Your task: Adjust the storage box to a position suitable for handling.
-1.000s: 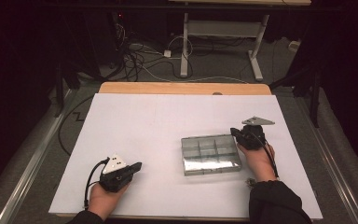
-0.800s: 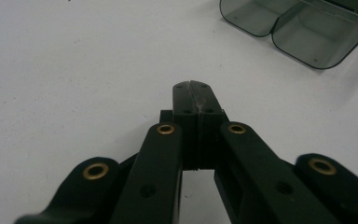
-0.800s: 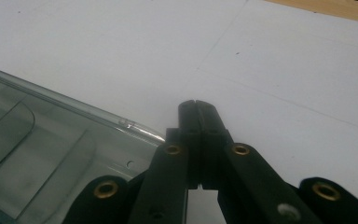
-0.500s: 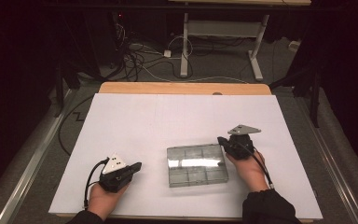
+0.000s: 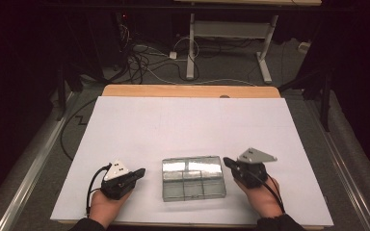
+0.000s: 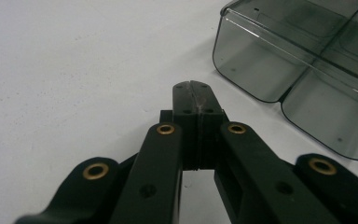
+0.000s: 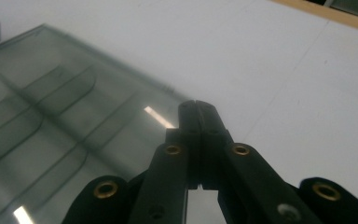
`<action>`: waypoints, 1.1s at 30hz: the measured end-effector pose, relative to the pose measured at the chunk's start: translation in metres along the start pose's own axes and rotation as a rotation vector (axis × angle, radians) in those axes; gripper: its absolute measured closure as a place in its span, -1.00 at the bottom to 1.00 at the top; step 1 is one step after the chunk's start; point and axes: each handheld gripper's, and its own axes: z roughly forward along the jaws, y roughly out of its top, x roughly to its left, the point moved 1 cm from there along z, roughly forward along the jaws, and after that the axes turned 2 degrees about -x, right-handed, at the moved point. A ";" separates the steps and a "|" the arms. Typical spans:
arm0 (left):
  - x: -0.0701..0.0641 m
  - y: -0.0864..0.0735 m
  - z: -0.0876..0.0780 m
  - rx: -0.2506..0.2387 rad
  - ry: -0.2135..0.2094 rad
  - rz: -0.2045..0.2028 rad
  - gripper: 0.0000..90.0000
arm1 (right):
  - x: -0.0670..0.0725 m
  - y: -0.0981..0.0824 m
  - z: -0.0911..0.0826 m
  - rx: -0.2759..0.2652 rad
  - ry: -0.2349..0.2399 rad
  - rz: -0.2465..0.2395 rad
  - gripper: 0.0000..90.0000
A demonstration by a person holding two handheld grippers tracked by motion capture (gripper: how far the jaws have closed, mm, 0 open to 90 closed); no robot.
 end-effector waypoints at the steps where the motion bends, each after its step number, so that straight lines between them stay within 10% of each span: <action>1: -0.001 0.000 0.000 0.004 -0.004 0.002 0.94 | 0.002 -0.008 -0.006 -0.001 0.015 -0.006 1.00; 8: -0.009 0.003 0.002 0.027 -0.034 0.027 0.94 | 0.022 -0.045 -0.022 0.081 0.091 -0.003 1.00; 19: -0.012 0.003 0.006 0.055 -0.051 0.024 0.94 | 0.045 -0.044 -0.015 0.106 0.156 -0.051 1.00; 33: -0.032 0.002 0.012 0.110 -0.100 0.064 0.94 | 0.026 -0.034 -0.028 -0.005 0.130 0.012 1.00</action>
